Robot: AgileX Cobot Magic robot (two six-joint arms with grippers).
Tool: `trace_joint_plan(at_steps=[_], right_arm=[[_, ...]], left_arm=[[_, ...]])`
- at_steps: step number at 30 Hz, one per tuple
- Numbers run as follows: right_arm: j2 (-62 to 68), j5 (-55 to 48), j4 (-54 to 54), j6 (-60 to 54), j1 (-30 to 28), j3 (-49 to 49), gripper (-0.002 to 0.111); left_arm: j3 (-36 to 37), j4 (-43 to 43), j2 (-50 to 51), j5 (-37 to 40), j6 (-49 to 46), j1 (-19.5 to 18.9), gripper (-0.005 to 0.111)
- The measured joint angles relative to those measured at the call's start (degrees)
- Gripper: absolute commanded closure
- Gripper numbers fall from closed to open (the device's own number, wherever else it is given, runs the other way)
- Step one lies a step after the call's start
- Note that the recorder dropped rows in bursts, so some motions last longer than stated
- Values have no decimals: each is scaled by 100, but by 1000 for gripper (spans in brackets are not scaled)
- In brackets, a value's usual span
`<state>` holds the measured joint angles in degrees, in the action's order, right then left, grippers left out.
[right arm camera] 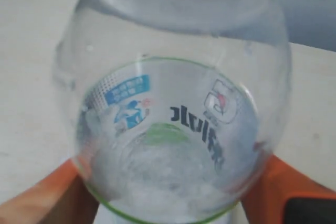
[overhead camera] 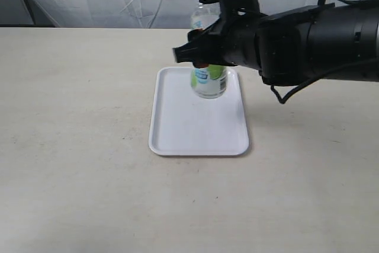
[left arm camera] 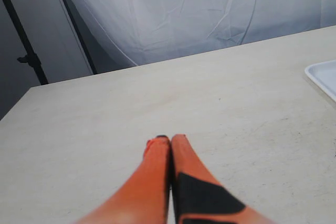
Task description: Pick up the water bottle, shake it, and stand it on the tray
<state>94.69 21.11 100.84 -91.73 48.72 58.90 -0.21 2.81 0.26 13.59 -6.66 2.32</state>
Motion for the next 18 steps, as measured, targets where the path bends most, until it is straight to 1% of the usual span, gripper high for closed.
trace_joint_plan(at_steps=[3, 4, 7, 8, 9, 10, 11, 13, 14, 16, 18], right_arm=[[0, -212, 13, -793, -99, 0, 109], [0, -191, 13, -875, -99, 15, 109], [38, 281, 8, -147, -13, 64, 109], [38, 301, 15, -104, -13, 64, 109], [38, 147, 24, -269, -41, 64, 109], [38, -259, 24, -685, -83, 64, 109], [27, -260, 24, -703, -83, 78, 109], [27, 216, 12, -136, 3, 127, 109], [16, 296, 12, -231, -25, 116, 109], [-52, -29, 23, -530, -92, 101, 109], [-149, -355, 23, -410, -69, 113, 109]], left_arm=[[0, 0, 0, 0, 0, 0, 106], [0, 0, 0, 0, 0, 0, 106], [0, 0, 0, 0, 0, 0, 106], [0, 0, 0, 0, 0, 0, 106], [0, 0, 0, 0, 0, 0, 106], [0, 0, 0, 0, 0, 0, 106], [0, 0, 0, 0, 0, 0, 106], [0, 0, 0, 0, 0, 0, 106], [0, 0, 0, 0, 0, 0, 106], [0, 0, 0, 0, 0, 0, 106], [0, 0, 0, 0, 0, 0, 106]])
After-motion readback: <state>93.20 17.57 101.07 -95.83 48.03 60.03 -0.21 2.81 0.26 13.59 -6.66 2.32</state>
